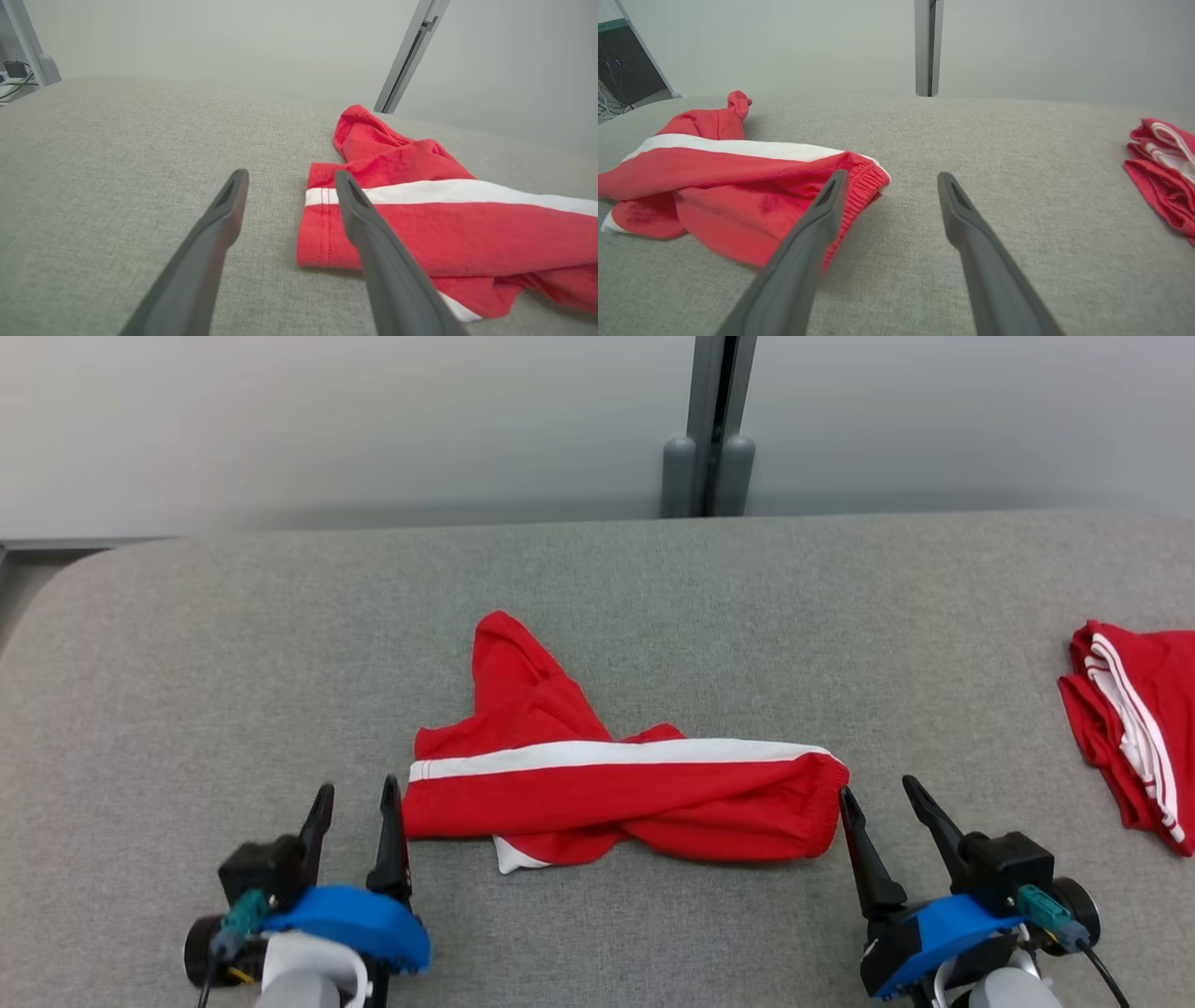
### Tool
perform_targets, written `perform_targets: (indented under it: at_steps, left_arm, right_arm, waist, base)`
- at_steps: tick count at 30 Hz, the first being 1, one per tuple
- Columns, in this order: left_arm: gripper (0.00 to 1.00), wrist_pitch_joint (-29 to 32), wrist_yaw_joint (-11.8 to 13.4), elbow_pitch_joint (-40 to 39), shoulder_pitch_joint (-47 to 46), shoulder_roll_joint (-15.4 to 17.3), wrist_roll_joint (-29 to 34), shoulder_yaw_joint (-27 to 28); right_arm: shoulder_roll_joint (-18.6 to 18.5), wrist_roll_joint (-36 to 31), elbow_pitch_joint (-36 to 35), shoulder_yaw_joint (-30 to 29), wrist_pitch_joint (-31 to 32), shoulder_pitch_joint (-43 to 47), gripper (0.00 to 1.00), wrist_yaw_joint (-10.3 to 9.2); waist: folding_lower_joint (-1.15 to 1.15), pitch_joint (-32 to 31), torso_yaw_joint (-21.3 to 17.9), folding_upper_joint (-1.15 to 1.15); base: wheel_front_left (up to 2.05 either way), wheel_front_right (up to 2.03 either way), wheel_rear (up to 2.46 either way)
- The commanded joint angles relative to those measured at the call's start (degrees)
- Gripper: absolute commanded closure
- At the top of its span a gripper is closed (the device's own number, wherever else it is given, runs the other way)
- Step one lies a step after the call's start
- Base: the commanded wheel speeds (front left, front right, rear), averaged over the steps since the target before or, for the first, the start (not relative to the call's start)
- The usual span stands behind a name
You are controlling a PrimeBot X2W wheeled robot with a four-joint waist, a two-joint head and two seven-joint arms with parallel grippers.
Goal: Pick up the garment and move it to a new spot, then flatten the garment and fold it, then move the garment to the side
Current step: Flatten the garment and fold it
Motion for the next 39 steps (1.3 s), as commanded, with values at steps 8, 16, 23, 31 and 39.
perform_targets:
  at_steps: [8,16,23,31,39]
  left_arm:
    - [0.0,-0.21,-2.17,13.1,-11.29,0.08,-3.18,-2.04]
    - [0.0,-0.21,-2.14,19.43,-14.75,1.04,-7.67,-8.53]
    - [0.0,-0.21,-2.15,20.94,-15.18,1.31,-6.39,-8.24]
    - [0.51,-0.18,-2.16,19.68,-14.73,0.82,-4.73,-9.98]
    - [0.45,-0.18,-2.17,17.33,-13.63,0.99,-2.07,-9.25]
  right_arm:
    - [-0.07,0.56,-0.2,1.08,-0.12,-2.78,0.0,0.0]
    - [-0.47,0.61,-0.3,1.38,-0.12,-3.48,0.0,0.0]
    - [-0.62,0.52,-0.29,1.31,-0.12,-3.94,0.0,0.0]
    - [-0.62,0.73,0.01,1.6,-0.12,-4.15,0.0,0.0]
    - [-0.47,1.14,0.78,1.98,-0.12,-4.24,0.0,0.0]
  waist:
    - [0.0,3.95,-0.68,0.0]
    - [0.0,5.41,-1.47,0.0]
    - [0.0,5.82,-1.69,0.0]
    - [0.0,6.11,-1.6,0.0]
    - [0.0,6.13,-1.46,0.0]
  base:
    - [0.0,0.0,0.0]
    - [0.0,0.0,0.0]
    - [0.0,0.0,0.0]
    - [0.0,0.0,0.0]
    - [0.0,0.0,0.0]
